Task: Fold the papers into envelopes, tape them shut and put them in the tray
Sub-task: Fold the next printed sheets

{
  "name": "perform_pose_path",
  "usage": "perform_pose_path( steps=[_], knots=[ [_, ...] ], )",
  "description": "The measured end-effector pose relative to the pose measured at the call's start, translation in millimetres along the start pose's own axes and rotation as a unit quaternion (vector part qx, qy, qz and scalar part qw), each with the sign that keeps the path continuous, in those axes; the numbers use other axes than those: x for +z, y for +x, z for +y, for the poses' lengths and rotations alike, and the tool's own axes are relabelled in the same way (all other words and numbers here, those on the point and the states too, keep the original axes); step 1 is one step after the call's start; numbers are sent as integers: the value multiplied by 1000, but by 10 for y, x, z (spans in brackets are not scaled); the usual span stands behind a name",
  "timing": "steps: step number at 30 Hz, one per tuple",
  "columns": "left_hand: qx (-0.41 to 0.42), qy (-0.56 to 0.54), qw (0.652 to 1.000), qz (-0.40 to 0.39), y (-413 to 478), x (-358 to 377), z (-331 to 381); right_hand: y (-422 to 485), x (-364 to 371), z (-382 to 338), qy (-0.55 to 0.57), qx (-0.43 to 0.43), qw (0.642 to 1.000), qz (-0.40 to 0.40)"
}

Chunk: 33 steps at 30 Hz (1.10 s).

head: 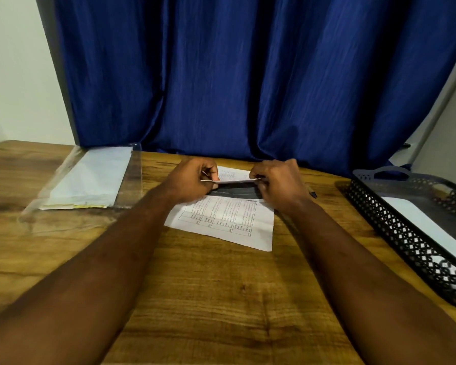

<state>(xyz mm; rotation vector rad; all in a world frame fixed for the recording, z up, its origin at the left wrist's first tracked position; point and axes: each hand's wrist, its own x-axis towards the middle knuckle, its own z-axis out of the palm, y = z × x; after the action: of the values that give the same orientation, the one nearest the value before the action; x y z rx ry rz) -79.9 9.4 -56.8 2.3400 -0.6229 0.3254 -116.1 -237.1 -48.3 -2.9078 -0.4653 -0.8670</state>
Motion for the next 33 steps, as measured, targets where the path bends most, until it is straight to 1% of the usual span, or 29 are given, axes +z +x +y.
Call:
perform_pose_path(
  steps=[2,3,7,10,12,14,16,18,21,23,25,27,29,33],
  knots=[
    [8,31,999,-15,0,25,-15,20,-18,-10,-10,-11,1000,5],
    [7,45,999,-22,2,32,-22,20,-18,-14,-5,-7,1000,-5],
    [-7,71,995,-65,42,58,-54,-36,71,-39,39,49,990,-123],
    [-18,85,992,-89,72,143,-30,-35,87,-19,75,93,984,-135],
    [-15,109,991,-79,55,204,-17,-26,88,-43,64,104,983,-135],
    [-1,123,990,-63,42,266,-32,-38,125,-75,44,98,979,-171],
    [-6,136,989,-57,31,314,-48,-56,175,-138,72,85,970,-216],
    [-25,157,986,-53,38,338,-50,-36,234,-230,109,75,961,-242],
    [-42,160,985,-49,62,359,-43,1,310,-341,115,65,952,-275],
    [-49,172,983,-49,64,367,-18,23,338,-313,105,74,948,-291],
    [-58,178,981,-45,67,379,-2,35,375,-184,81,117,947,-290],
    [-66,184,980,-42,69,384,16,51,454,36,58,188,940,-278],
    [-72,191,978,-43,69,389,28,46,526,234,41,241,930,-274],
    [-76,205,974,-61,67,408,33,30,571,324,24,274,920,-279]
  ],
)
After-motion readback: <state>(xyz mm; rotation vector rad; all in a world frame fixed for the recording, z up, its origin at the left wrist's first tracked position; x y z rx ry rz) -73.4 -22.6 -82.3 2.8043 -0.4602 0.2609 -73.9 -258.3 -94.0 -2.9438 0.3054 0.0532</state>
